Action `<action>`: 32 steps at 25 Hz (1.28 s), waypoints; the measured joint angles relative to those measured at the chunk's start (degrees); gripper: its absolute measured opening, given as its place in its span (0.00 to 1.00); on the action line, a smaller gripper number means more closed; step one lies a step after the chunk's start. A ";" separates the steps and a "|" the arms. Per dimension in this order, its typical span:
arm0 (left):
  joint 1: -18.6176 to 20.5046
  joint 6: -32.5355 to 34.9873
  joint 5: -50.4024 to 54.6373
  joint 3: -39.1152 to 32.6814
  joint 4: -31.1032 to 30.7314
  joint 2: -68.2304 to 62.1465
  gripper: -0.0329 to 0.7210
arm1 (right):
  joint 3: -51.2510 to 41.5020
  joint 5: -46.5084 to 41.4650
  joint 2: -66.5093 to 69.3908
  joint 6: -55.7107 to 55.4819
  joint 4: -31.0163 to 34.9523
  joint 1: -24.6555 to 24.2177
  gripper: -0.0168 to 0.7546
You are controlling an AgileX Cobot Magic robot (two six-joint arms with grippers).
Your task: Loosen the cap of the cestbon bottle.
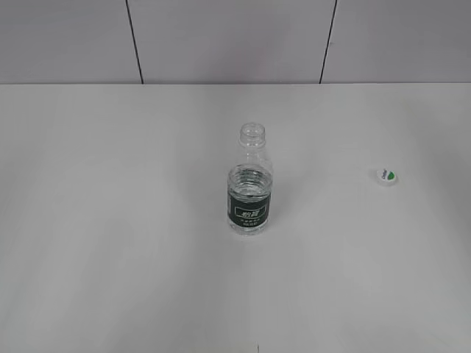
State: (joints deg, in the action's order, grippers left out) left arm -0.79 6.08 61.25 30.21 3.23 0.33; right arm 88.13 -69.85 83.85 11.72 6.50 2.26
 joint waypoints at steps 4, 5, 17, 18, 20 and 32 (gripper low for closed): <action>0.00 0.00 0.00 0.00 0.00 0.00 0.81 | 0.00 0.00 -6.18 0.00 -0.05 0.00 0.71; 0.00 0.00 0.00 0.00 0.00 0.00 0.81 | 0.00 0.00 -7.59 0.00 -0.05 0.00 0.71; 0.00 0.00 0.00 0.00 0.07 0.00 0.78 | -10.27 -0.05 -34.23 0.00 -3.46 0.00 0.71; 0.00 0.00 0.00 0.00 0.07 0.00 0.77 | -12.19 -0.05 -36.84 0.00 -3.88 0.00 0.71; 0.00 0.00 0.00 0.00 0.07 0.00 0.77 | -16.25 -0.05 -41.55 0.00 -4.68 0.00 0.71; 0.00 0.00 0.00 0.00 0.09 0.00 0.73 | -42.32 2.05 -72.50 -1.82 -8.75 0.00 0.71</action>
State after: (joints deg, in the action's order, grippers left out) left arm -0.79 6.08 61.25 30.21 3.32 0.33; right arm 45.81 -67.80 11.35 9.90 -2.25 2.26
